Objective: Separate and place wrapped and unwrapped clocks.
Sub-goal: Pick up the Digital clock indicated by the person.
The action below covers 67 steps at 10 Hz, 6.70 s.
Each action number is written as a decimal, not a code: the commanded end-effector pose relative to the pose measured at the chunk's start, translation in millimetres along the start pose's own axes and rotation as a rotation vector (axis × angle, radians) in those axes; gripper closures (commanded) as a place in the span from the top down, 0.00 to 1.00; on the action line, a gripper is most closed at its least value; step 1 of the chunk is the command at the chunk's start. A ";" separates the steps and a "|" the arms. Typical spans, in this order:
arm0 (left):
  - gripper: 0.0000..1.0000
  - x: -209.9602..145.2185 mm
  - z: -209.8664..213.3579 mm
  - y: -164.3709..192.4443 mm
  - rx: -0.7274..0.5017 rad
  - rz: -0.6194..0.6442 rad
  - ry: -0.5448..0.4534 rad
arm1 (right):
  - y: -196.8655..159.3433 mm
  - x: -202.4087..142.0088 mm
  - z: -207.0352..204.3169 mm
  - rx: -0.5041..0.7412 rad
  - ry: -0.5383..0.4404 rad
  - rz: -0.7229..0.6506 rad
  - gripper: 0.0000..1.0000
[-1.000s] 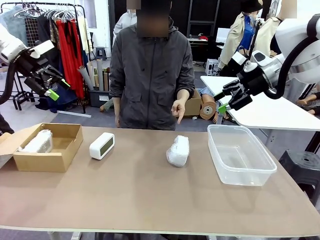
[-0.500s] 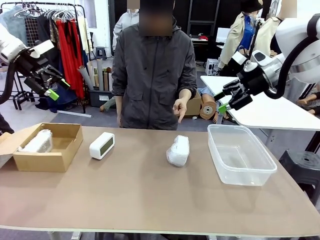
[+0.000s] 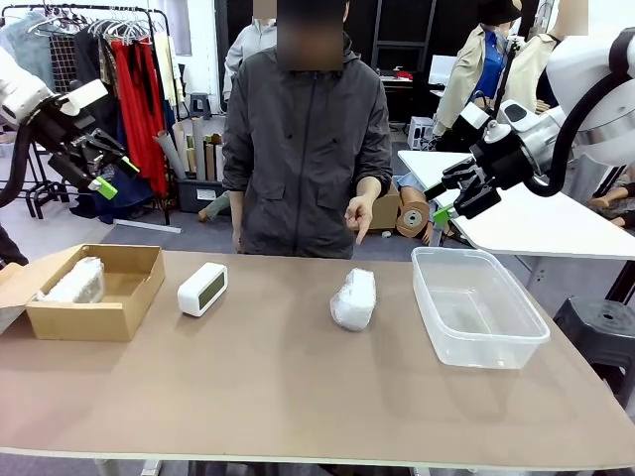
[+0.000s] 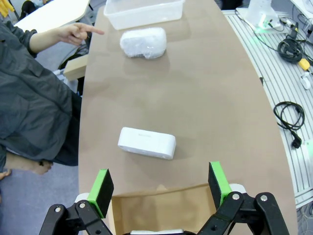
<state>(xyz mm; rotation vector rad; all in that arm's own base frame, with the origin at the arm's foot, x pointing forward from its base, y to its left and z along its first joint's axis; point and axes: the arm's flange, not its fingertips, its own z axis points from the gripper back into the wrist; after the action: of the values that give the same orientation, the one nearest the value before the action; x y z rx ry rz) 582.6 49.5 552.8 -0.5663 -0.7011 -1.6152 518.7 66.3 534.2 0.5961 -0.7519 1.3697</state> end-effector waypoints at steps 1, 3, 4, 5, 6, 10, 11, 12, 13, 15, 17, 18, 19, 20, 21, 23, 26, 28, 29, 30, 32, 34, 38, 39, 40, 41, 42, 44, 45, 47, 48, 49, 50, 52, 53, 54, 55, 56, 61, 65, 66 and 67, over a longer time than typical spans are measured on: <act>1.00 1.5 -1.3 -3.5 0.004 -0.009 0.015 | -0.4 1.2 1.4 0.001 0.002 0.003 1.00; 1.00 1.5 -1.3 -3.5 0.004 -0.009 0.015 | -0.4 1.2 1.4 0.001 0.002 0.003 1.00; 1.00 1.5 -1.3 -3.5 0.004 -0.009 0.015 | -0.4 1.2 1.4 0.001 0.002 0.003 1.00; 1.00 1.5 -1.3 -3.5 0.004 -0.009 0.015 | -0.4 1.2 1.4 0.001 0.002 0.003 1.00; 1.00 1.5 -1.3 -3.5 0.004 -0.009 0.015 | -0.4 1.2 1.4 0.001 0.002 0.003 1.00; 1.00 1.5 -1.3 -3.5 0.004 -0.009 0.015 | -0.4 1.2 1.4 0.001 0.002 0.003 1.00; 1.00 1.5 -1.3 -3.5 0.004 -0.009 0.015 | -0.4 1.2 1.4 0.001 0.002 0.003 1.00; 1.00 1.5 -1.3 -3.5 0.004 -0.009 0.015 | -0.4 1.2 1.4 0.001 0.002 0.003 1.00; 1.00 1.5 -1.3 -3.5 0.004 -0.009 0.015 | -0.4 1.2 1.4 0.001 0.002 0.003 1.00; 1.00 1.5 -1.3 -3.5 0.004 -0.009 0.015 | -0.4 1.2 1.4 0.001 0.002 0.003 1.00; 1.00 1.5 -1.3 -3.5 0.004 -0.009 0.015 | -0.4 1.2 1.4 0.001 0.002 0.003 1.00; 1.00 1.5 -1.3 -3.5 0.004 -0.009 0.015 | -0.4 1.2 1.4 0.001 0.002 0.003 1.00; 1.00 1.5 -1.3 -3.5 0.004 -0.009 0.015 | -0.4 1.2 1.4 0.001 0.002 0.003 1.00; 1.00 0.0 0.0 0.0 0.000 0.000 0.000 | -0.4 1.2 1.4 0.001 0.002 0.003 1.00; 1.00 16.3 -1.3 2.6 -0.066 0.036 0.125 | -0.4 1.2 1.4 0.001 0.002 0.003 1.00; 1.00 54.8 -31.7 1.0 -0.101 0.088 0.432 | -0.4 1.2 1.4 0.001 0.002 0.003 1.00; 1.00 106.8 -91.6 4.1 -0.117 0.196 0.550 | -0.4 1.2 1.4 0.001 0.002 0.003 1.00; 1.00 126.8 -140.5 7.3 0.011 0.231 0.457 | -0.4 1.2 1.4 0.001 0.002 0.003 1.00; 1.00 134.8 -164.3 11.1 0.079 0.251 0.418 | -0.4 1.2 1.4 0.001 0.002 0.003 1.00; 1.00 142.3 -183.6 11.3 0.134 0.220 0.446 | -0.4 1.2 1.4 0.001 0.002 0.003 1.00; 1.00 148.6 -217.0 13.3 0.102 0.177 0.458 | -0.4 1.2 1.4 0.001 0.002 0.003 1.00; 1.00 154.1 -228.3 16.1 0.138 0.172 0.436 | -0.4 1.2 1.4 0.001 0.002 0.003 1.00; 1.00 157.7 -233.6 18.2 0.111 0.170 0.433 | -0.4 1.2 1.4 0.001 0.002 0.003 1.00; 1.00 157.7 -233.6 18.2 0.111 0.170 0.433 | -0.4 1.2 1.4 0.001 0.002 0.003 1.00; 1.00 157.7 -233.6 18.2 0.111 0.170 0.433 | -0.4 1.2 1.4 0.001 0.002 0.003 1.00; 1.00 157.1 -234.8 18.8 0.105 0.158 0.431 | -0.4 1.2 1.4 0.001 0.002 0.003 1.00; 1.00 160.0 -242.7 20.7 0.169 0.268 0.496 | -0.4 1.2 1.4 0.001 0.002 0.003 1.00; 1.00 181.0 -270.4 22.8 0.195 0.320 0.490 | -0.4 1.2 1.4 0.001 0.002 0.003 1.00; 1.00 190.3 -286.3 23.0 0.212 0.335 0.498 | -0.4 1.2 1.4 0.001 0.002 0.003 1.00; 1.00 214.3 -316.3 27.1 0.339 0.438 0.547 | -0.4 1.2 1.4 0.001 0.002 0.003 1.00; 1.00 222.6 -324.5 28.8 0.372 0.447 0.552 | -0.4 1.2 1.4 0.001 0.002 0.003 1.00; 1.00 228.9 -335.9 30.9 0.414 0.458 0.538 | -0.4 1.2 1.4 0.001 0.002 0.003 1.00; 1.00 234.9 -344.5 32.7 0.433 0.469 0.531 | -0.4 1.2 1.4 0.001 0.002 0.003 1.00; 1.00 239.1 -369.1 38.9 0.473 0.515 0.582 | -0.4 1.2 1.4 0.001 0.002 0.003 1.00; 1.00 236.4 -381.1 42.5 0.478 0.548 0.550 | -0.4 1.2 1.4 0.001 0.002 0.003 1.00; 1.00 236.1 -389.3 44.0 0.506 0.590 0.583 | -0.4 1.2 1.4 0.001 0.002 0.003 1.00; 1.00 241.5 -398.1 45.0 0.555 0.627 0.535 | -0.4 1.2 1.4 0.001 0.002 0.003 1.00; 1.00 241.4 -387.7 48.5 0.476 0.618 0.431 | -0.4 1.2 1.4 0.001 0.002 0.003 1.00; 1.00 239.9 -404.0 48.1 0.560 0.699 0.605 | -0.4 1.2 1.4 0.001 0.002 0.003 1.00; 1.00 269.7 -442.6 54.4 0.686 1.074 0.655 | -0.4 1.2 1.4 0.001 0.002 0.003 1.00; 1.00 273.1 -453.0 53.6 0.669 1.116 0.620 | -0.4 1.2 1.4 0.001 0.002 0.003 1.00; 1.00 272.0 -460.9 53.6 0.661 1.132 0.589 | -0.4 1.2 1.4 0.001 0.002 0.003 1.00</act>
<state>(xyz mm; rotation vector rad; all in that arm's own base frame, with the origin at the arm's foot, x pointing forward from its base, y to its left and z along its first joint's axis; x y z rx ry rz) 590.4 -465.4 429.3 0.0986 -0.2852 -0.4025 518.7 66.4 534.1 0.5959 -0.7515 1.3699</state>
